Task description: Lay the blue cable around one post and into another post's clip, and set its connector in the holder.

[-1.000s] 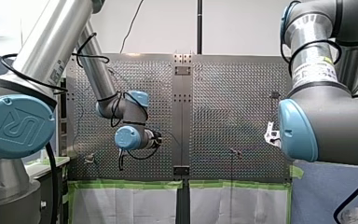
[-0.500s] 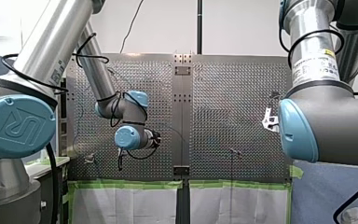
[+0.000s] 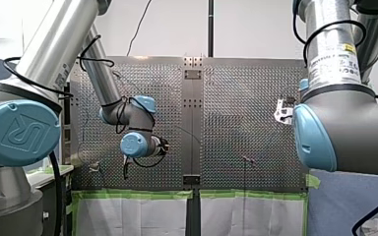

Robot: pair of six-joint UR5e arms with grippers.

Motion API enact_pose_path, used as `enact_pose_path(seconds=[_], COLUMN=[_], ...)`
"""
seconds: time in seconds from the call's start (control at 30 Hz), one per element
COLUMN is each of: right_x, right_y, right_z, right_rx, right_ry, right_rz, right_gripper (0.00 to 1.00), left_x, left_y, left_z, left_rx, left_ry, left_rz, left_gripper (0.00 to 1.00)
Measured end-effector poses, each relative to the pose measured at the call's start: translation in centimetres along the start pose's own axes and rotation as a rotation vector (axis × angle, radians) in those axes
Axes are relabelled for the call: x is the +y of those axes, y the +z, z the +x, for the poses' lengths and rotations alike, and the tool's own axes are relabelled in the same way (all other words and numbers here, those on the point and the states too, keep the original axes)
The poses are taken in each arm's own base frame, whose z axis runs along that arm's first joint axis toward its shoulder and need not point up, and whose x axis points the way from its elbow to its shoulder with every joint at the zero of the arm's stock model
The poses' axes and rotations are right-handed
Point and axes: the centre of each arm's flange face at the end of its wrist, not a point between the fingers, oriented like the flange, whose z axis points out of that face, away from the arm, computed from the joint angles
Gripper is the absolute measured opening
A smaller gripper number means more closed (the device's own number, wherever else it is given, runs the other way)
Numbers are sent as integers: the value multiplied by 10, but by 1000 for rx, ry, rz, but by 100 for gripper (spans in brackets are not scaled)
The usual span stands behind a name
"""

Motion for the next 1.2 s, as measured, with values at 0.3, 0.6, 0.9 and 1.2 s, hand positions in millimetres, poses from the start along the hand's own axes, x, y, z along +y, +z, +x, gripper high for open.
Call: enact_pose_path(seconds=[0.3, 0.6, 0.9, 1.2], right_x=[-8, 4, 14, 20], right_y=[-5, -5, -2, 13], right_z=[39, 54, 59, 78], right_rx=[46, 56, 57, 46], right_ry=[-9, -7, -9, -12], right_rz=[10, -10, -20, -8], right_gripper=[0, 0, 0, 0], left_x=[6, 10, 13, 15], left_y=[2, 3, 4, 3], left_z=[0, 0, 1, 1], left_rx=[4, 14, 24, 33], left_ry=[6, 14, 22, 25], left_rz=[-26, -39, -49, -51], left_gripper=[100, 100, 100, 100])
